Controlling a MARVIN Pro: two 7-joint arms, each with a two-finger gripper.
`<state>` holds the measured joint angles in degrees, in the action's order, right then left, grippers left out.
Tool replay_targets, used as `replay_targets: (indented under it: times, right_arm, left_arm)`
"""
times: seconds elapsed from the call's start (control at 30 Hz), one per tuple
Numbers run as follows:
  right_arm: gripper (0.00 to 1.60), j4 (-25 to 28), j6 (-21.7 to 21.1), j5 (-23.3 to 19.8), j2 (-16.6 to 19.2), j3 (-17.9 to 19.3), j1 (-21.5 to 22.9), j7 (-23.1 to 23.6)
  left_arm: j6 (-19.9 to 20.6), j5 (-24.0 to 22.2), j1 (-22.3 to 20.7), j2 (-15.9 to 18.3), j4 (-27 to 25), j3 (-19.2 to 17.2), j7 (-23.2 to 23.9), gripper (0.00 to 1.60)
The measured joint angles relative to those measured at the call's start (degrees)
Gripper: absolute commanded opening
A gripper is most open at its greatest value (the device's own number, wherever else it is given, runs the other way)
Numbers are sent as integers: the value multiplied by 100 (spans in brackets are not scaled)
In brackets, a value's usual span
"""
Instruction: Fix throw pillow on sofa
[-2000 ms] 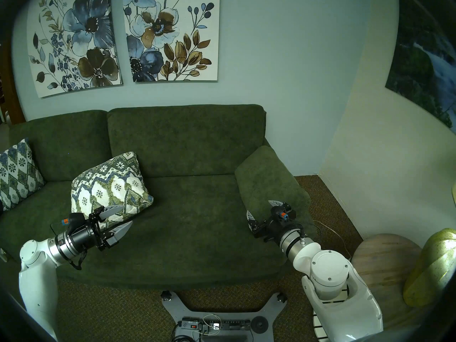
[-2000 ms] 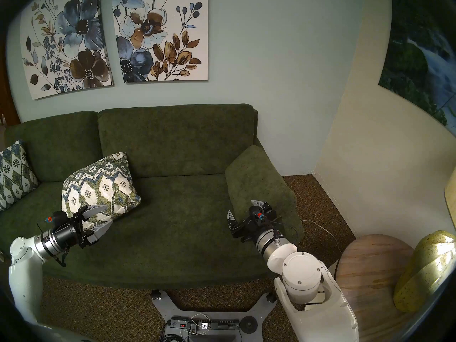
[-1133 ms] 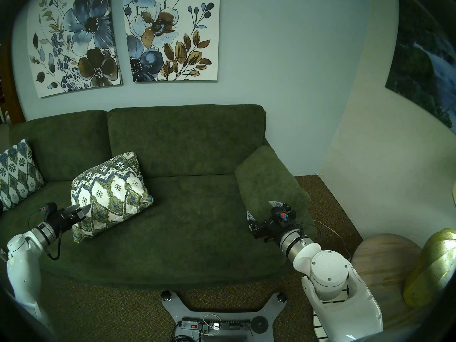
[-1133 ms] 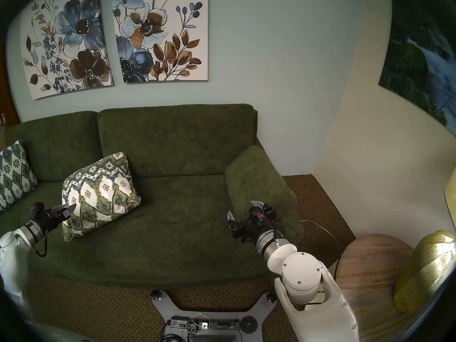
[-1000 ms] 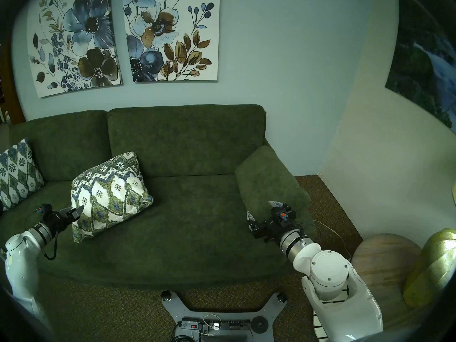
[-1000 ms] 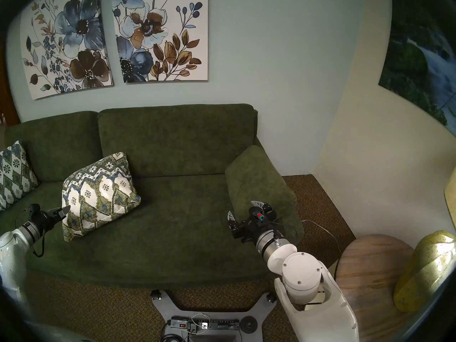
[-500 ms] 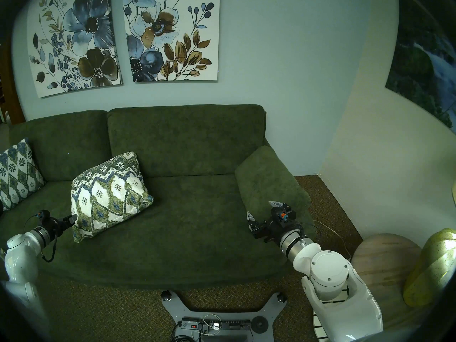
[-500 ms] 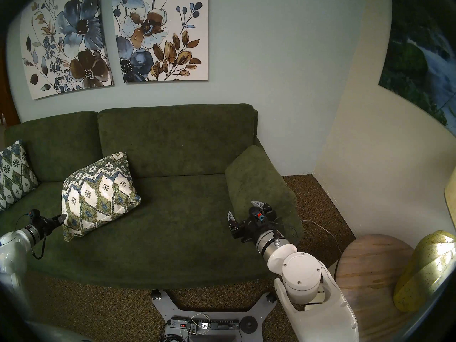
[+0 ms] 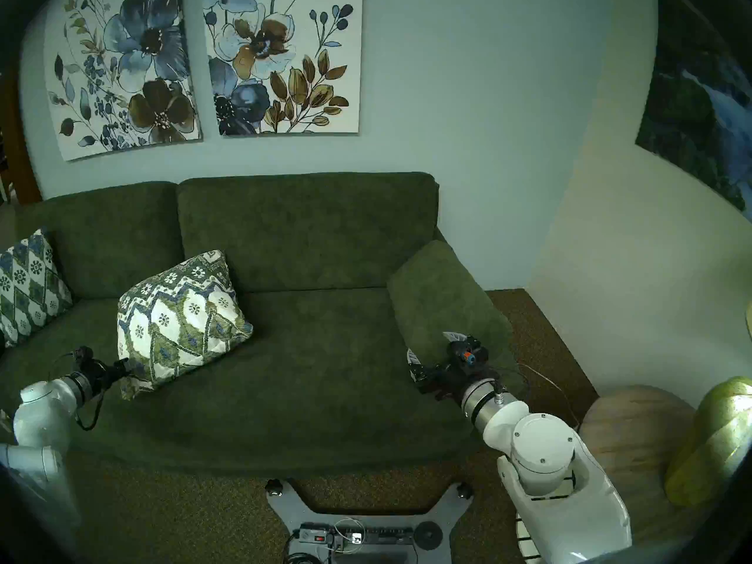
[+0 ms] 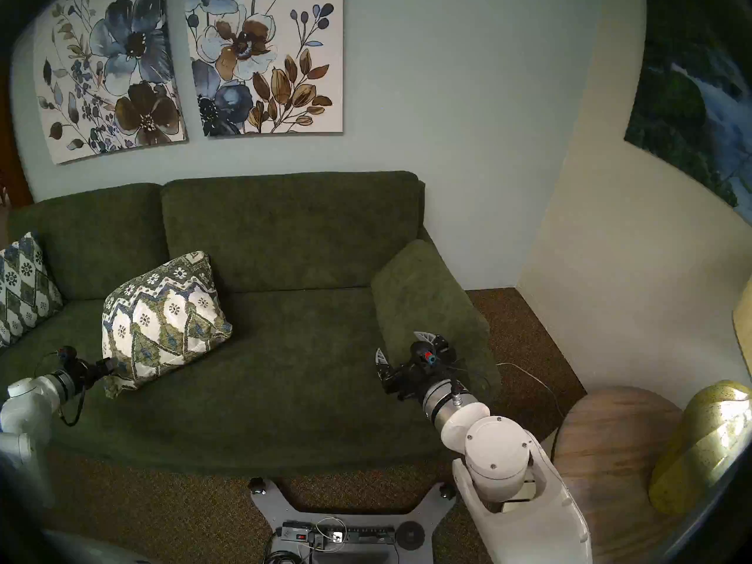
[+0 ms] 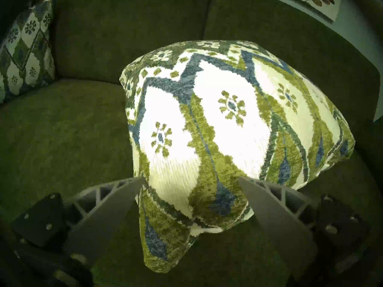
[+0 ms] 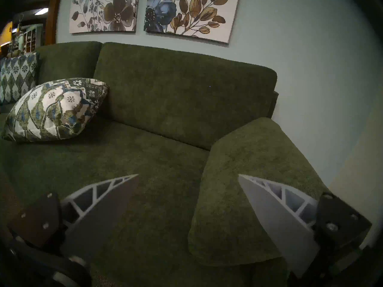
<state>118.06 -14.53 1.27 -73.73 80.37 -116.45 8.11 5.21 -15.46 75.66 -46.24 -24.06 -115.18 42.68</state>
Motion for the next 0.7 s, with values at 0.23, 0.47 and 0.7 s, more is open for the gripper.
replay_targets:
  times: [0.23, 0.47, 0.7]
  right_arm:
    - [160, -11, 0, -1, 3, -2, 0, -7]
    - [160, -17, 0, -2, 5, -5, 0, -12]
    - [160, -20, 0, -4, 7, -7, 1, -17]
  left_arm:
    - [-28, 189, -113, -54, 383, 216, -187, 63]
    - [-51, 295, -211, -82, 605, 342, -307, 38]
    - [-98, 362, -338, -102, 742, 426, -410, 0]
